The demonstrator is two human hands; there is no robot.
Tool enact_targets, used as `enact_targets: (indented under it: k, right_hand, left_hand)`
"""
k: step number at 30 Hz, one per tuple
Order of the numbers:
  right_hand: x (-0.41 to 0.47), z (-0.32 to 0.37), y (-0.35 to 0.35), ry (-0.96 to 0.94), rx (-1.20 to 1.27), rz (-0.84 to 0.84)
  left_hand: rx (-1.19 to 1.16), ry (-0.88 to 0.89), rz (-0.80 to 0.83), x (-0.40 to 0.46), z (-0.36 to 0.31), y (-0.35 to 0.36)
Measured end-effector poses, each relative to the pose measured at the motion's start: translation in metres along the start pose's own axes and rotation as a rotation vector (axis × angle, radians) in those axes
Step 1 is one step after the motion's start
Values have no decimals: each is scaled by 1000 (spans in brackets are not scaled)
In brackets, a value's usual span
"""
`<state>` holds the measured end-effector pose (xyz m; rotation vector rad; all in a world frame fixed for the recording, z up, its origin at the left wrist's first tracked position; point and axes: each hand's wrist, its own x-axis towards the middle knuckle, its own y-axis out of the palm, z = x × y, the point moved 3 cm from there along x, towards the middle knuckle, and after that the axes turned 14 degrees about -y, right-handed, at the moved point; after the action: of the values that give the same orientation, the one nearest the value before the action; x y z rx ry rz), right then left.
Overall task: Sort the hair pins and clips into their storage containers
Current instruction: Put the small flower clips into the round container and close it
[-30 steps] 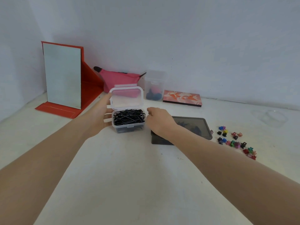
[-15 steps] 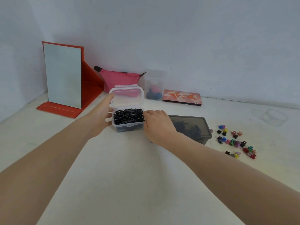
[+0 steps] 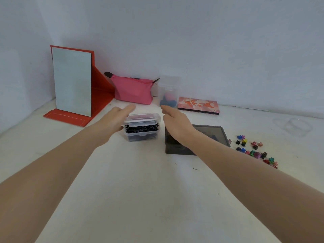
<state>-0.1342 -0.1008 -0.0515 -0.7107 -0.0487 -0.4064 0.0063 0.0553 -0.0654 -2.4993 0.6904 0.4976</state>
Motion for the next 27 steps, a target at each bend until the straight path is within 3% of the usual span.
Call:
enact_targets:
  k: [3, 7, 10, 16, 20, 27]
  right_hand:
    - [-2, 7, 7, -115, -65, 107]
    - [-12, 5, 26, -386, -614, 273]
    - [-21, -1, 33, -414, -760, 261]
    - [-27, -3, 38, -411, -875, 295]
    - [-25, -5, 39, -438, -893, 281]
    - [-26, -4, 41, -440, -885, 268]
  left_hand:
    - [393, 221, -74, -9, -1, 7]
    - [845, 450, -101, -10, 15, 17]
    - [1073, 587, -220, -7, 25, 18]
    - [1286, 745, -404, -4, 23, 20]
    - [1348, 880, -380, -1, 16, 24]
    - [1347, 912, -382, 1, 15, 27]
